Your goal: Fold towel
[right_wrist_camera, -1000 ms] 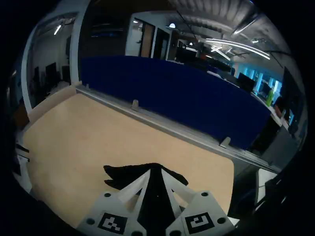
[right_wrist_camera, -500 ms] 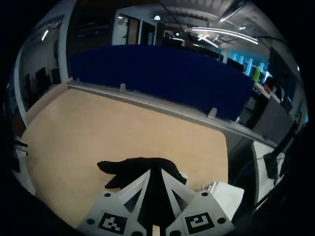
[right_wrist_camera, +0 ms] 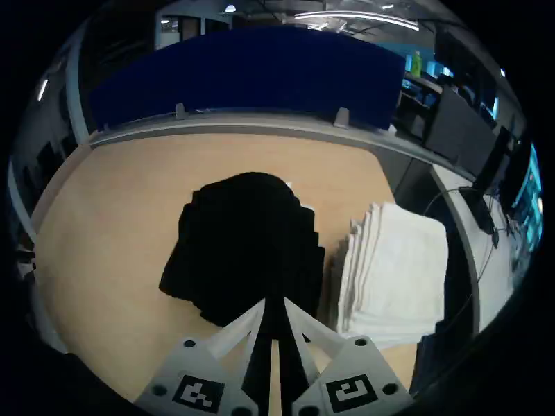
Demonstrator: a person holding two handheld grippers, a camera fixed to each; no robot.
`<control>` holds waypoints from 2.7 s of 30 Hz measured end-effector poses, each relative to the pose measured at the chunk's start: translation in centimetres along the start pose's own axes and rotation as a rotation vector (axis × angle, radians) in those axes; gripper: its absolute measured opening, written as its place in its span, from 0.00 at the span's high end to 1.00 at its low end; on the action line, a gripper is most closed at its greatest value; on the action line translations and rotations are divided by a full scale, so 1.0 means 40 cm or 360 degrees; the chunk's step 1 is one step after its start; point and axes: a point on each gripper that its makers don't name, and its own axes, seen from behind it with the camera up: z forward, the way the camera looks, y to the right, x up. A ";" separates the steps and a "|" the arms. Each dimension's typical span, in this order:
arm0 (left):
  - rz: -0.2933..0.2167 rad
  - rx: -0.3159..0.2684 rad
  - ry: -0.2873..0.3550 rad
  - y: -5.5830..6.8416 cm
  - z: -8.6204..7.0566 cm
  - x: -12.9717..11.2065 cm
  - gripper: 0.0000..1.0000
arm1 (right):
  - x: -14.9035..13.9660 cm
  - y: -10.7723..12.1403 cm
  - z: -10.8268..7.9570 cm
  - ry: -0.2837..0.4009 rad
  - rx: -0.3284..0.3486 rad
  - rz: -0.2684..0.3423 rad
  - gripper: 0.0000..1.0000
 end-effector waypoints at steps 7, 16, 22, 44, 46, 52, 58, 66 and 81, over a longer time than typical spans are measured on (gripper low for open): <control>0.0020 0.0003 -0.0002 0.012 -0.008 0.002 0.12 | -0.050 -0.005 0.044 -0.0031 -0.0022 0.0059 0.96; 0.0033 0.0002 -0.0003 0.018 -0.007 0.006 0.12 | -0.019 -0.002 0.029 0.0068 -0.0052 0.0080 0.92; 0.0043 -0.0001 0.0001 0.020 -0.008 0.016 0.12 | -0.006 0.002 -0.007 0.0123 -0.0090 0.0072 0.72; 0.0027 0.0005 0.0004 0.015 -0.013 0.019 0.12 | 0.073 -0.149 0.022 0.0249 -0.0033 -0.0005 0.00; 0.0024 0.0008 0.0004 0.012 -0.012 0.017 0.12 | 0.073 -0.156 0.037 0.0243 -0.0038 -0.0006 0.00; 0.0010 0.0021 0.0002 0.001 -0.016 0.012 0.12 | 0.039 -0.155 0.088 0.0178 -0.0066 0.0006 0.00; -0.0007 0.0030 -0.0008 -0.009 -0.018 0.005 0.12 | 0.002 -0.143 0.124 0.0120 -0.0093 0.0012 0.00; -0.0009 0.0031 -0.0013 -0.013 -0.007 0.004 0.12 | 0.013 -0.142 0.125 0.0117 -0.0099 -0.0004 0.00; -0.0034 0.0053 -0.0013 -0.033 -0.002 0.006 0.12 | 0.208 -0.134 0.129 0.0272 -0.0108 -0.0017 0.00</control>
